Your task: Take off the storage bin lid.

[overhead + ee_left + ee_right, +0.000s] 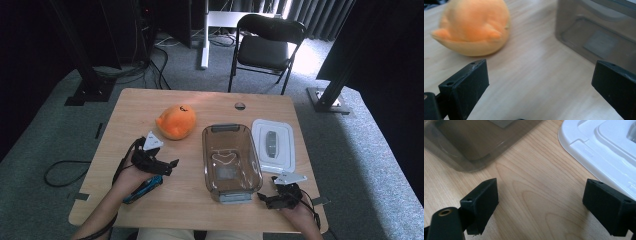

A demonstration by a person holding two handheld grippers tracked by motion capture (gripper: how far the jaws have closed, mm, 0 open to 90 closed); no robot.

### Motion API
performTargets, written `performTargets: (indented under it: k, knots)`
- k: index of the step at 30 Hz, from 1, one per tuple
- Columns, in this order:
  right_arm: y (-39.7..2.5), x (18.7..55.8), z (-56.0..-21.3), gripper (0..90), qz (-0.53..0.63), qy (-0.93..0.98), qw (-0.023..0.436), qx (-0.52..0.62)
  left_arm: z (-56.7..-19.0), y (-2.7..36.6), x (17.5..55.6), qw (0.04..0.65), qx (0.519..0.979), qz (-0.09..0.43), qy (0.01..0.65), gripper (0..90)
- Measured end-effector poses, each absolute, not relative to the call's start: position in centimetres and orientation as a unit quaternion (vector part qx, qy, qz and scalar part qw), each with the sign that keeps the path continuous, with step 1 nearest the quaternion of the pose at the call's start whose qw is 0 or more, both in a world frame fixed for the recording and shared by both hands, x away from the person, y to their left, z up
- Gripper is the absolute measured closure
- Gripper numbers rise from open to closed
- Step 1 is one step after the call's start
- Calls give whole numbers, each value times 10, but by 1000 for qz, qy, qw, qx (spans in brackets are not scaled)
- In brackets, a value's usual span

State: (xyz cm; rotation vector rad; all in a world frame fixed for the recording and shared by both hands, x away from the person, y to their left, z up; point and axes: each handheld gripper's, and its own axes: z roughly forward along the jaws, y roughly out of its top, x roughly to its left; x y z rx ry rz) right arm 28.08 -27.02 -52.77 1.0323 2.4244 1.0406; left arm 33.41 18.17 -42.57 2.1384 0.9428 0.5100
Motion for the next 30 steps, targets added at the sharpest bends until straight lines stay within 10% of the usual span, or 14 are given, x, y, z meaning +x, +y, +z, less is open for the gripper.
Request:
performTargets:
  k: [30]
  knots:
    - [-270,281,-528,127,363,845,154,361,-438,197,466,335,804,208,445,17]
